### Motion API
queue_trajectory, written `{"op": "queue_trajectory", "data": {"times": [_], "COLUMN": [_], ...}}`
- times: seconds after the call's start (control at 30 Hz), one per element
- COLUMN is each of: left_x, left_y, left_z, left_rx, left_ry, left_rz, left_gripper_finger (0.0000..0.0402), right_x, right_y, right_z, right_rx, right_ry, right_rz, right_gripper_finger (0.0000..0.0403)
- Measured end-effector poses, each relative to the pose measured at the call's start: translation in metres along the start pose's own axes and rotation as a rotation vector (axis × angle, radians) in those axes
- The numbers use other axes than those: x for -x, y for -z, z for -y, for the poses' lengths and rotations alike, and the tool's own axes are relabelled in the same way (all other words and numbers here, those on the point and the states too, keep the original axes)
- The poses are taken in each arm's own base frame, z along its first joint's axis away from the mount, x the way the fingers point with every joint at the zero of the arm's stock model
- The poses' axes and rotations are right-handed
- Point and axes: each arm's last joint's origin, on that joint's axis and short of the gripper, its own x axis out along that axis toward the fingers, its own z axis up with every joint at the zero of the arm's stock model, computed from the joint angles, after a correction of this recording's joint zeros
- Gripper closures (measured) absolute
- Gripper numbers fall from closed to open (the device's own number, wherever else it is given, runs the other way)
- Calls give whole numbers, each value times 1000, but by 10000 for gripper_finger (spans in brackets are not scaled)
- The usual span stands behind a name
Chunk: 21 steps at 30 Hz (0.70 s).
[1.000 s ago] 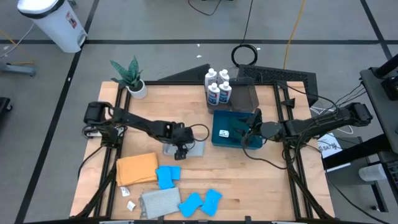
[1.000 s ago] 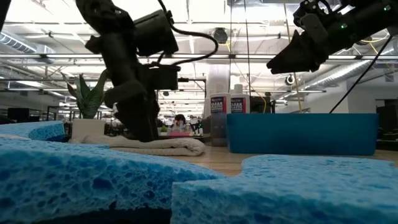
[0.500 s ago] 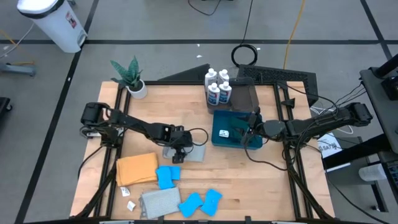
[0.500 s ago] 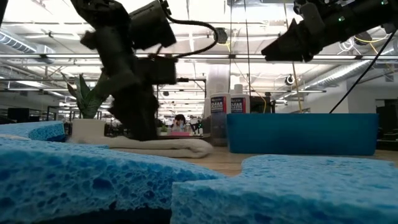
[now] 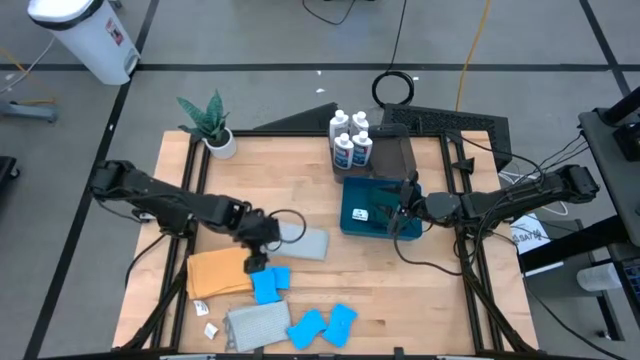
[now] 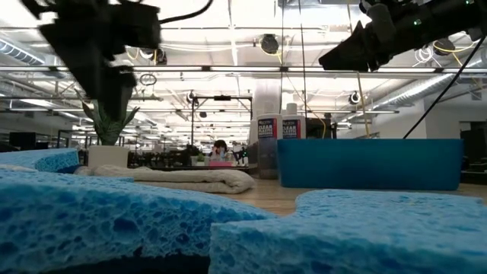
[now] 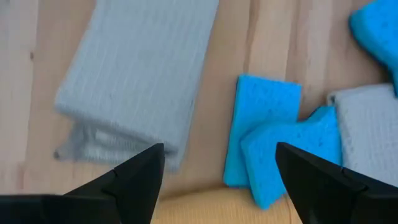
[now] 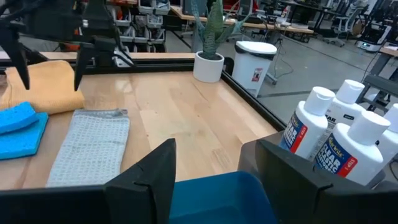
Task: Pick & Place Kitchen Items
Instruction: Put the black napkin into the blue bin
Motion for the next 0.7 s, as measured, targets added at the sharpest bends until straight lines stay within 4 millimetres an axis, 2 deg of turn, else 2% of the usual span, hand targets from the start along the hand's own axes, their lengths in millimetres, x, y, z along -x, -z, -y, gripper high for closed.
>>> {"op": "queue_trajectory", "data": {"times": [0.2,0.33,0.47,0.7], "left_x": [-9,-15,-22,-40], "left_y": [5,-5,-22,-35], "left_z": [17,21,19,5], "left_rx": [-48,-161,-206,-224], "left_ry": [-73,-136,-125,-149], "left_rz": [16,128,241,249], "left_gripper_finger": [92,92,92,92], "right_x": [0,0,0,0], "right_y": [0,-1,-1,-3], "right_z": [0,0,0,0], "right_rx": [-1,-31,-55,-41], "right_ry": [0,0,-1,-2], "right_rz": [1,7,8,30], "right_gripper_finger": [211,212,215,216]}}
